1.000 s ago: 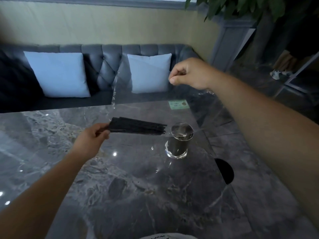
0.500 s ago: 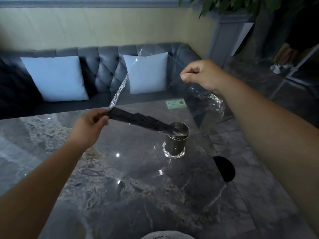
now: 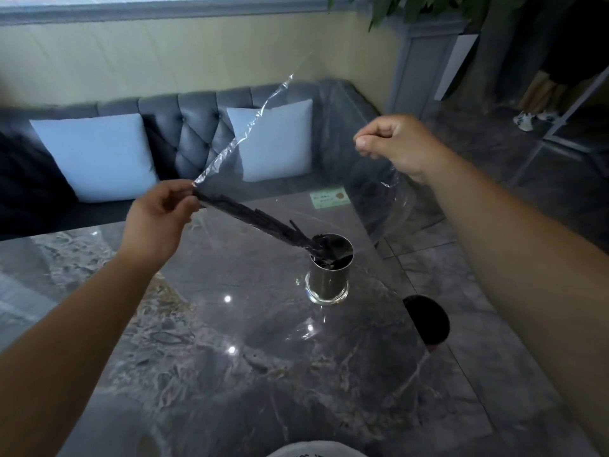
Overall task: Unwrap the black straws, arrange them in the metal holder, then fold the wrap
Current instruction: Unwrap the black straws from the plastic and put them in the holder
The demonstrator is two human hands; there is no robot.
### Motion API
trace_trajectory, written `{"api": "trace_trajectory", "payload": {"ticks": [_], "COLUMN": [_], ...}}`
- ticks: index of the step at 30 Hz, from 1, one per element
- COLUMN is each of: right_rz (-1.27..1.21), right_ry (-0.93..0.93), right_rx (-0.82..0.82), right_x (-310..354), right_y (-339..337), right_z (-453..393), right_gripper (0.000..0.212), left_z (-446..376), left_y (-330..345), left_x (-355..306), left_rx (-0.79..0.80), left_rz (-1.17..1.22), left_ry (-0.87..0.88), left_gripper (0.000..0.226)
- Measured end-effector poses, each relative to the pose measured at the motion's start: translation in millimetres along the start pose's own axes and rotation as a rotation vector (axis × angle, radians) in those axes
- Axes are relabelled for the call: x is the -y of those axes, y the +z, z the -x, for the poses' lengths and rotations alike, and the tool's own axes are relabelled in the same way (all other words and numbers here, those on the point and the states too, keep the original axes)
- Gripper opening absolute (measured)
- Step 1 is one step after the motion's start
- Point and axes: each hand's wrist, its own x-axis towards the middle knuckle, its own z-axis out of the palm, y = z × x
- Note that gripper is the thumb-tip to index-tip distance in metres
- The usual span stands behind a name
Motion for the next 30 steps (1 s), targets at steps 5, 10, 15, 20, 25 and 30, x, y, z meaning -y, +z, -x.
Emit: {"api": "trace_trajectory", "payload": {"ticks": [5,10,15,20,25,30], "right_rz": [-0.117,-0.231,-0.315,-0.347,-0.391,-0.397], "right_ry": [0.059,0.127,0.142,0.167,0.166,0.147], "right_rx": [-0.063,-0.14,-0.226,-0.264,-0.295,-0.3], "right_x": [-18,-35,-44,-55,-55,-45], "right_y": [-11,-20,-30,-35,-41,-47], "right_z": [8,19,28,38,42,40], "right_gripper": [0.016,0.016,0.016,0.015,0.014,0.01], "left_z": [-8,-21,-38,-43,-45,-57], "left_y": [16,36,51,66,70,64], "left_x": [-15,-33,-62,-70,-77,-96], "left_rx": [-0.005,-0.048,-0.072,-0.063,-0.067,-0.088], "left_rz": [0.074,0.143,0.204,0.243,0.333,0.395], "left_ry": [-0.024,-0.028,0.016,-0.01,-0.018,0.036], "left_gripper": [0.019,0.011,0.01,0.011,0.011,0.009]}}
